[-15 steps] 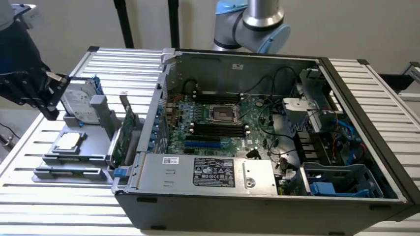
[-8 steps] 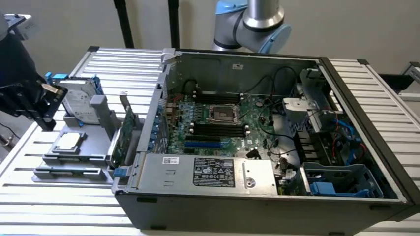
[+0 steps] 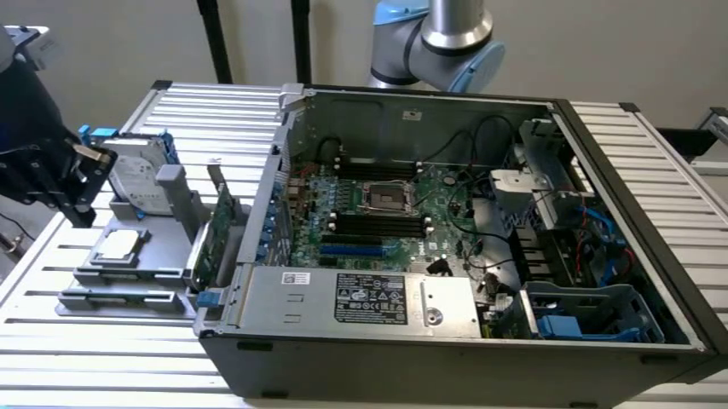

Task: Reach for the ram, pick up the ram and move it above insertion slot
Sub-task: 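Reach for the ram, then pick up the ram and move it above insertion slot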

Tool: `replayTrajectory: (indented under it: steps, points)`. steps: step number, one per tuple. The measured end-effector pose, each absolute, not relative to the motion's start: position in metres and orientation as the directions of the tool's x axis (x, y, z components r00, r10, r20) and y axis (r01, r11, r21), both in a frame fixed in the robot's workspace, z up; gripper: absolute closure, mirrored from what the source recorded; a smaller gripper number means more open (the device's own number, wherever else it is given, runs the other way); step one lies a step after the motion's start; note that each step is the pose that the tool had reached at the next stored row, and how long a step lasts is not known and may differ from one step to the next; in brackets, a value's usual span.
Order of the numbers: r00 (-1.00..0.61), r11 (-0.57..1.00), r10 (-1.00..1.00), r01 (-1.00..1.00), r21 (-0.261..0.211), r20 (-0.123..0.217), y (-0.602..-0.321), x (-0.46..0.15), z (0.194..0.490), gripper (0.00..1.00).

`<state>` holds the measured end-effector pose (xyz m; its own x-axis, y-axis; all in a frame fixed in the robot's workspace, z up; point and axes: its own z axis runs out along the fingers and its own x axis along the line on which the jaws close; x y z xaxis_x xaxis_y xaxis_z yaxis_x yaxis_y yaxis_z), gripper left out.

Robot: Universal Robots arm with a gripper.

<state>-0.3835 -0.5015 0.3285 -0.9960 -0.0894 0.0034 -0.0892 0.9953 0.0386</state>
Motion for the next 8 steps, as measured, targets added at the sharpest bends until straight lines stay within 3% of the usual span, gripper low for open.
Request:
replayTrajectory:
  steps: [8]
  points:
    - [-0.973, 0.972, -0.233, -0.233, 0.039, 0.003, -0.5015, -0.3836, 0.3269, 0.89]
